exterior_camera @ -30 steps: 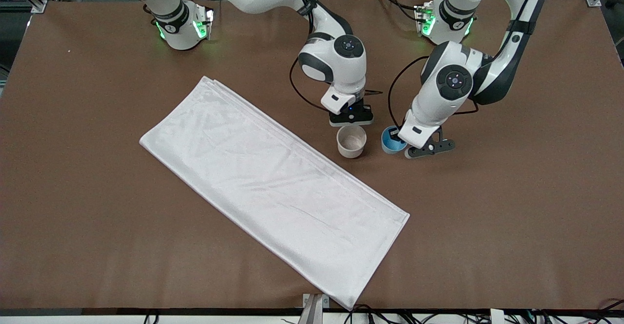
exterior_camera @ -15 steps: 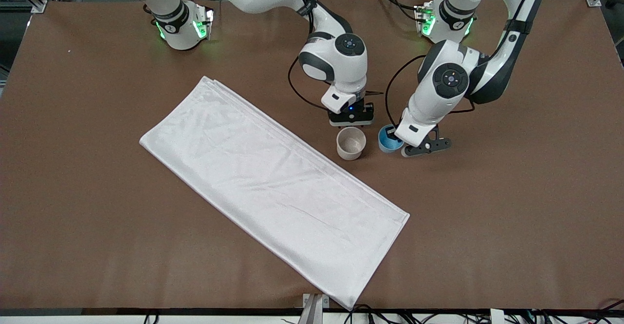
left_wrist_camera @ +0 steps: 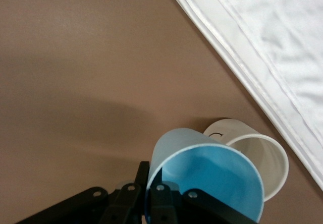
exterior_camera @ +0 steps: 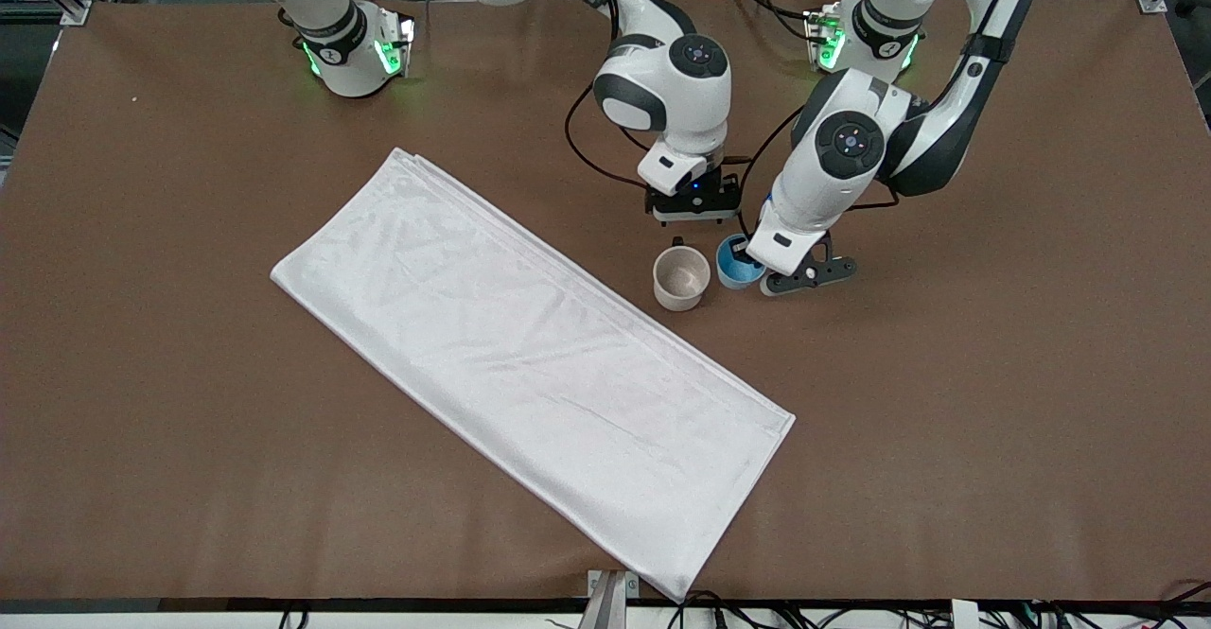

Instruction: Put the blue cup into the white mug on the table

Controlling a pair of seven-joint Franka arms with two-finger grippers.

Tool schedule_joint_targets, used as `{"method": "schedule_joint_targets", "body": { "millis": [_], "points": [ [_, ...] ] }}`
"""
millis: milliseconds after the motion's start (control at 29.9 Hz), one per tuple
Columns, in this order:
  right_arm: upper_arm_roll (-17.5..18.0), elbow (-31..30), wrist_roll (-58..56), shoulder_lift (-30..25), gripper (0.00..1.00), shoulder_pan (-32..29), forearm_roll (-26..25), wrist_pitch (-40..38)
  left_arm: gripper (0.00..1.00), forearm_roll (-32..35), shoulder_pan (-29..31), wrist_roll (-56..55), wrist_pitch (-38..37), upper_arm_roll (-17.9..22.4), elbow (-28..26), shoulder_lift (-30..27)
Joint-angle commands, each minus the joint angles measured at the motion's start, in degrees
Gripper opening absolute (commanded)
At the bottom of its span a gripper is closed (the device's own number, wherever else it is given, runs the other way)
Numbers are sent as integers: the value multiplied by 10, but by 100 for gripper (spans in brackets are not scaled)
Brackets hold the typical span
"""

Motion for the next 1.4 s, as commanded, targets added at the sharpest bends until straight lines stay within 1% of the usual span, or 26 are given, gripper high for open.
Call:
{"method": "schedule_joint_targets", "body": {
  "millis": [0,368,602,702,1070,1237,1371],
  "points": [
    [-1,-7,7,-50,100,-4,-11,-61,0,-13,-9,-24,5,-6,-1,-8],
    [-1,-8,-20,-138,100,-20,-10,-137,0,-13,-29,-62,3,-11,41,15],
    [-1,-8,-43,-199,100,-38,-7,-185,0,-10,-54,-99,3,-10,105,76],
    [-1,-8,-46,-222,100,-47,-5,-198,0,-7,-62,-106,3,-10,118,93],
    [-1,-5,-94,-311,100,-99,-2,-265,0,10,-62,-108,4,-9,116,116],
    [-1,-4,-152,-352,100,-136,0,-308,0,11,-61,-107,4,-9,115,122],
    [-1,-3,-219,-384,100,-178,1,-350,0,11,-61,-105,4,-9,115,123]
  ]
}}
